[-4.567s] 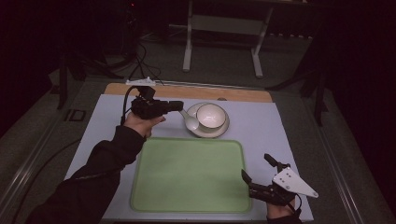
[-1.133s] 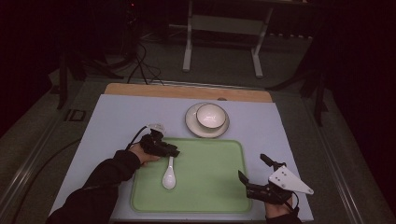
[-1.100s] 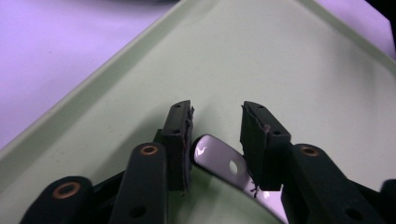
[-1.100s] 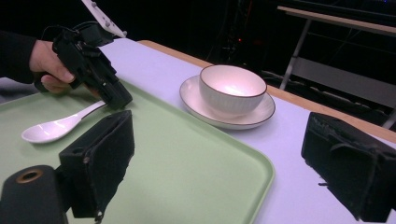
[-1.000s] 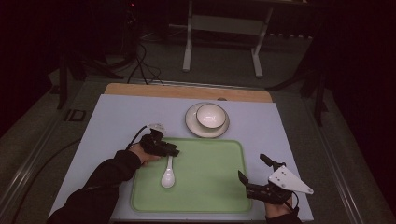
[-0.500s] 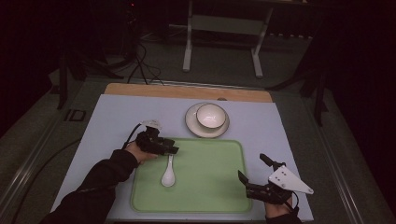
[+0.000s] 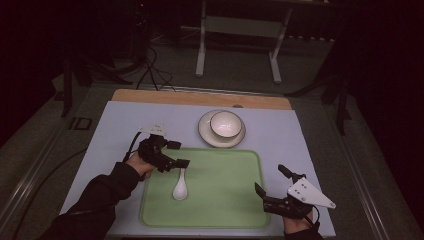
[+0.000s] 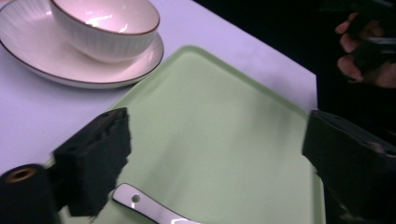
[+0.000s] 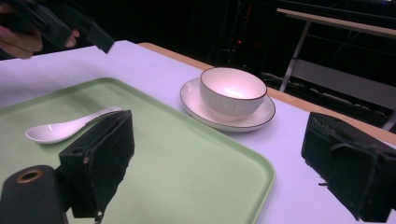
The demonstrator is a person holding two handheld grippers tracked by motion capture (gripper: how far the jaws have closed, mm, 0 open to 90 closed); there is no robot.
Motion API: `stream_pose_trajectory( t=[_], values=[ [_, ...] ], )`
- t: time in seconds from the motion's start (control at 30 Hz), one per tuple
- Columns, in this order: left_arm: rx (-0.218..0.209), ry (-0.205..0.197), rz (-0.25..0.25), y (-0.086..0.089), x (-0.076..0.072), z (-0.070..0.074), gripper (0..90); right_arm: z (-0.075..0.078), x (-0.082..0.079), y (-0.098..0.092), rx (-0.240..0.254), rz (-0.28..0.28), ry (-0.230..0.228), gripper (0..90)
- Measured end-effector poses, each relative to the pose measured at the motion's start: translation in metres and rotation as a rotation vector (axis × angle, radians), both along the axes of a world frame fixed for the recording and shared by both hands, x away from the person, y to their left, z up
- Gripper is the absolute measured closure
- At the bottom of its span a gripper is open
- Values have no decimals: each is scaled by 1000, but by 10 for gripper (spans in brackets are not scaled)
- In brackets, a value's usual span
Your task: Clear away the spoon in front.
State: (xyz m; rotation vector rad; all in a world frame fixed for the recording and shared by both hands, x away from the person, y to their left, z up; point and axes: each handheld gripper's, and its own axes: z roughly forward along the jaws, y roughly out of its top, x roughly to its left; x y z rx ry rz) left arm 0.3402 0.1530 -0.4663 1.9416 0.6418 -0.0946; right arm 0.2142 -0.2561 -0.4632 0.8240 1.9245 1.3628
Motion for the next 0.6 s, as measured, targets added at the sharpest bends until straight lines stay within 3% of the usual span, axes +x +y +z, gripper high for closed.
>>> stream_pose_trajectory(
  t=[0.07,0.3,0.6],
  values=[
    [7,-18,-4,1,-5,4,22,0,0,1,0,0,0,95],
    [5,-69,22,17,-25,19,11,0,0,1,1,1,4,95],
    [-7,-82,76,46,-45,24,11,0,0,3,0,3,1,95]
  ],
)
